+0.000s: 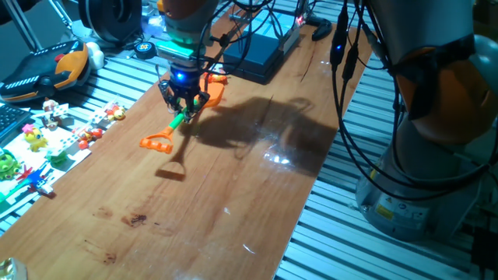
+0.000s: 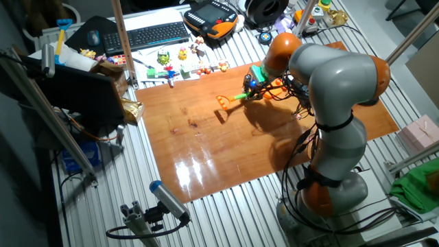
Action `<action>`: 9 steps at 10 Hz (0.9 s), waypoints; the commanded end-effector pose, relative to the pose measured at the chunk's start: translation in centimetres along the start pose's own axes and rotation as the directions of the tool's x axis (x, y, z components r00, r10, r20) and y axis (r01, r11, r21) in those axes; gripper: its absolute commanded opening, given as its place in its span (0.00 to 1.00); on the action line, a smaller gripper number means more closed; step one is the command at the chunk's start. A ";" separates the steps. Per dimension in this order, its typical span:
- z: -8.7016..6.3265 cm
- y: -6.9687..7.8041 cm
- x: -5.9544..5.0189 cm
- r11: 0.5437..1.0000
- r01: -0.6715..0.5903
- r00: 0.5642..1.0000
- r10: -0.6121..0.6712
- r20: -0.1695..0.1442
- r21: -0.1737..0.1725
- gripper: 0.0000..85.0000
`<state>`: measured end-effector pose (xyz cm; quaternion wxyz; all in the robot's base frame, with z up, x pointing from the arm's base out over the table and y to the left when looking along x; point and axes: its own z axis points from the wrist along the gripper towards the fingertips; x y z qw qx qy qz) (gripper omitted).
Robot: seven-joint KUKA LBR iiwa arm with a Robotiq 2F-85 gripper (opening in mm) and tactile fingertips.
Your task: Use a shovel to scoop up an object
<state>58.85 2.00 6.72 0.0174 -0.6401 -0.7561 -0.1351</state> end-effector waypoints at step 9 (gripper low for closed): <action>-1.7 -1.4 0.7 1.000 -0.029 1.000 0.029 -0.004 -0.002 0.01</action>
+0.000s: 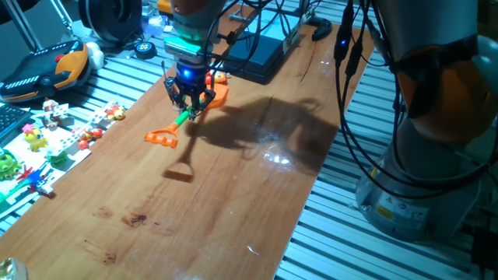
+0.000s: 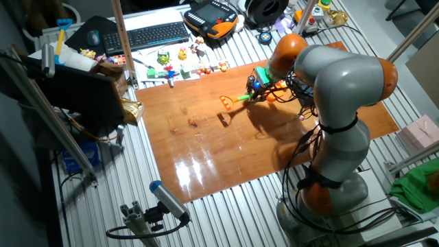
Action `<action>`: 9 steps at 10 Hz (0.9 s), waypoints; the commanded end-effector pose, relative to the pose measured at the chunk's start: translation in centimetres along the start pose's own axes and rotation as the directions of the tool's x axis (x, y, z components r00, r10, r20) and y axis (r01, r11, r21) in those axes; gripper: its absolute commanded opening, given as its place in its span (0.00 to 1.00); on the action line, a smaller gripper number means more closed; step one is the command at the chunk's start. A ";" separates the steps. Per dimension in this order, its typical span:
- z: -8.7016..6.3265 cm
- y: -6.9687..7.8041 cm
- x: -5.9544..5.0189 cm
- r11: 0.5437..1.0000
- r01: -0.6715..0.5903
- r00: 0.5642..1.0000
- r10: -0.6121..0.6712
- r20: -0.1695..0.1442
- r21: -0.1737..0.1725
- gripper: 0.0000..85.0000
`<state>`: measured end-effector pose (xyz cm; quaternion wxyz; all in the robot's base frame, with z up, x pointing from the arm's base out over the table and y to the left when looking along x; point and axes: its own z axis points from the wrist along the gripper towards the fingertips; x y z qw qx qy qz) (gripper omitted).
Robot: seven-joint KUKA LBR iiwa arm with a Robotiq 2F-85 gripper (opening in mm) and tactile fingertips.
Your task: Use a shovel to scoop up an object
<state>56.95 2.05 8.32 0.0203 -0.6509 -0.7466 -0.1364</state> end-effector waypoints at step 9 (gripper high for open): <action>0.1 -1.5 0.6 1.000 -0.008 1.000 0.008 0.007 -0.021 0.01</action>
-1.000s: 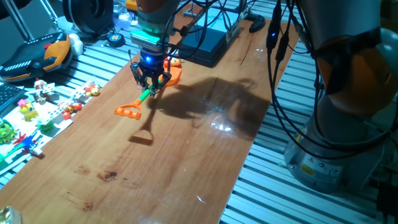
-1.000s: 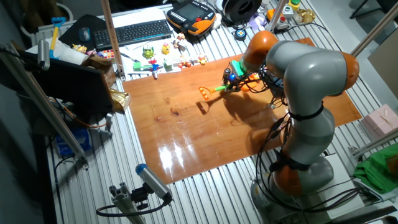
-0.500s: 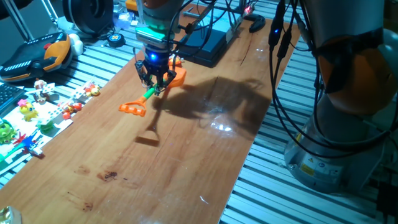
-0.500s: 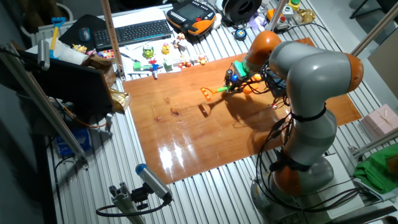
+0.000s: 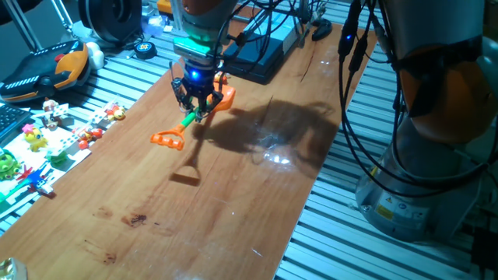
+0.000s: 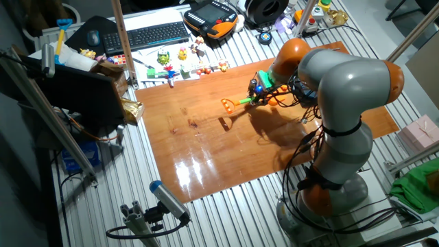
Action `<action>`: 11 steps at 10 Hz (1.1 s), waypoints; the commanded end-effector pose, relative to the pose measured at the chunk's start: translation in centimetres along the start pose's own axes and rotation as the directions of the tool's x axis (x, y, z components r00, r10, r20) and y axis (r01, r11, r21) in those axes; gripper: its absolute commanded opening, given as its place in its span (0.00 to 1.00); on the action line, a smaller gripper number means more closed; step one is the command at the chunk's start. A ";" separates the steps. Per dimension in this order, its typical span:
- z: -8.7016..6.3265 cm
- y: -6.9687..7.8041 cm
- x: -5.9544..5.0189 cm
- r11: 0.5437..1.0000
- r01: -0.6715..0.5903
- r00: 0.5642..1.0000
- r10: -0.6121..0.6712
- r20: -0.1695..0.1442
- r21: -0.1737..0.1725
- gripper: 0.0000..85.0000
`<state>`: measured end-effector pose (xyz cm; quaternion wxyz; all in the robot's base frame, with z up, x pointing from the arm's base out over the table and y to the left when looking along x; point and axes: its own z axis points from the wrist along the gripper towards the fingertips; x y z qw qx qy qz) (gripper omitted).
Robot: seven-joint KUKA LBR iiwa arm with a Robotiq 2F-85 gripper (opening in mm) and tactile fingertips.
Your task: Use a shovel to scoop up an object
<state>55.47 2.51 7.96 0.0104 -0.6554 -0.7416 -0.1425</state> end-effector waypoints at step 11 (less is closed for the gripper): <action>0.9 3.4 3.0 0.983 0.176 0.983 -0.174 -0.050 0.041 0.01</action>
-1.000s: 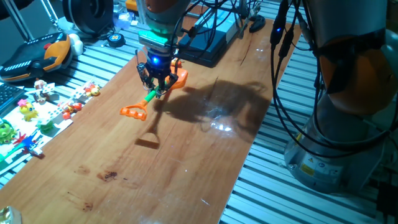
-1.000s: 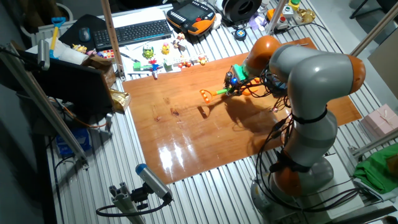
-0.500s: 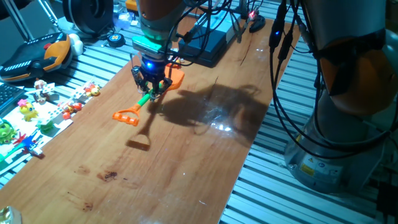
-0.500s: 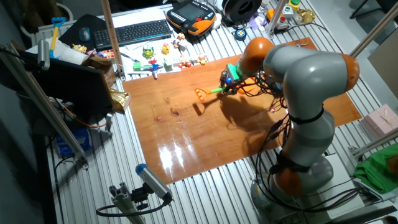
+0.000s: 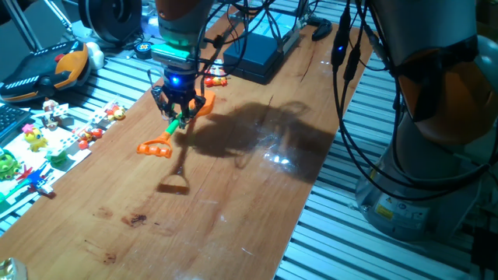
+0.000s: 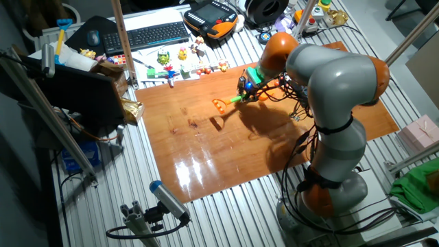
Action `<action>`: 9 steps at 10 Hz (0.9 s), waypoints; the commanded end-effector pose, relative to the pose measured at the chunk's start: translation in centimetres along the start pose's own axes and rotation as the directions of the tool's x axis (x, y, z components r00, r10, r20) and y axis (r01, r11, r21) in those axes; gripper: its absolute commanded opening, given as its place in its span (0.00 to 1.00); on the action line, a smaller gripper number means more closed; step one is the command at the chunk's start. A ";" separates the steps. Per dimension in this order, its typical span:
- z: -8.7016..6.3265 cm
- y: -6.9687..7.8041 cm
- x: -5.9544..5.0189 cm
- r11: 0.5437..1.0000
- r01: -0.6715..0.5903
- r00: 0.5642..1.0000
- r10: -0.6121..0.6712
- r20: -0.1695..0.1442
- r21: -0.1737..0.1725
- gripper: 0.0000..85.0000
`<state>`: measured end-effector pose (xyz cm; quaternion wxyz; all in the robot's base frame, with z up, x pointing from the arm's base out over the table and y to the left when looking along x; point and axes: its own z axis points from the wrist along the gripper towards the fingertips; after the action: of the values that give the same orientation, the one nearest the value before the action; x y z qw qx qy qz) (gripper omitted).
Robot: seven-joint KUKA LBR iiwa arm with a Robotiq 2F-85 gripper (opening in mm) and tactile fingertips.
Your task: Use a shovel to scoop up an object
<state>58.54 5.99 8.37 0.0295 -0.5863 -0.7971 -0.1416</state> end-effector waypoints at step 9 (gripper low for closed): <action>-0.4 0.2 -4.1 0.992 0.129 0.992 -0.129 -0.003 0.016 0.01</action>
<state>59.93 2.00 7.92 0.0262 -0.5319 -0.8350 -0.1384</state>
